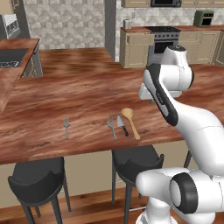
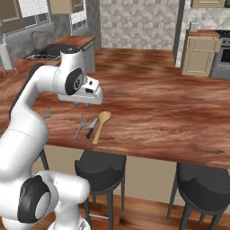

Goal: Pick up the metallic utensils from the counter and place them in the open drawer. Make sure not to pick up any wooden utensils.

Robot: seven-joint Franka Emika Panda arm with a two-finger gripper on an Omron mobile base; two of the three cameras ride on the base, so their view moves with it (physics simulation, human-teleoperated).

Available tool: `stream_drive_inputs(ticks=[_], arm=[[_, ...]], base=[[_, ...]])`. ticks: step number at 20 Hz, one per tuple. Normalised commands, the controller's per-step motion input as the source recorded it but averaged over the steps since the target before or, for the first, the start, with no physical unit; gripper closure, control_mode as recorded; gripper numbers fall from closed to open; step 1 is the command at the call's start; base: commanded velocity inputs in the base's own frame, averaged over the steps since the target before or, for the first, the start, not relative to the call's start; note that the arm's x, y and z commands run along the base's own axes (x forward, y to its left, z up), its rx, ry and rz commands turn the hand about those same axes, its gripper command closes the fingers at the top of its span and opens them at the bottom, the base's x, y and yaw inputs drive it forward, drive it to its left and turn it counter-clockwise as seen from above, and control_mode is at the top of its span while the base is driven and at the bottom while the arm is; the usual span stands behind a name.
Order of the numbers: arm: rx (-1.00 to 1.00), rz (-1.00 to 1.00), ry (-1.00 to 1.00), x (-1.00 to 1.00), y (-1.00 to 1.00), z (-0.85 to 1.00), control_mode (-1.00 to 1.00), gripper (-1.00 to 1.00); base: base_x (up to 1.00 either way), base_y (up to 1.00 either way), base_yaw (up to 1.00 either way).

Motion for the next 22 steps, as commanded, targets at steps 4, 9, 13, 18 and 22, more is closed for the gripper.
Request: stream_drive_inputs(ticks=[4,9,13,18,22], arm=[[0.01,0.00,-0.04,-0.04,0.00,0.00,-1.00,-1.00],[0.05,0.00,-0.22,-0.23,0.00,0.19,-1.00,-1.00],[0.01,0.00,-0.12,-0.10,0.00,0.40,-1.00,-1.00],[0.00,0.00,0.00,-0.13,0.00,0.42,-1.00,-1.00],[0.00,0.00,0.01,-0.14,0.00,0.25,-1.00,-1.00]], base=[[0.00,0.00,0.00],[0.00,0.00,0.00],[0.00,0.00,0.00],[0.00,0.00,0.00],[0.00,0.00,0.00]])
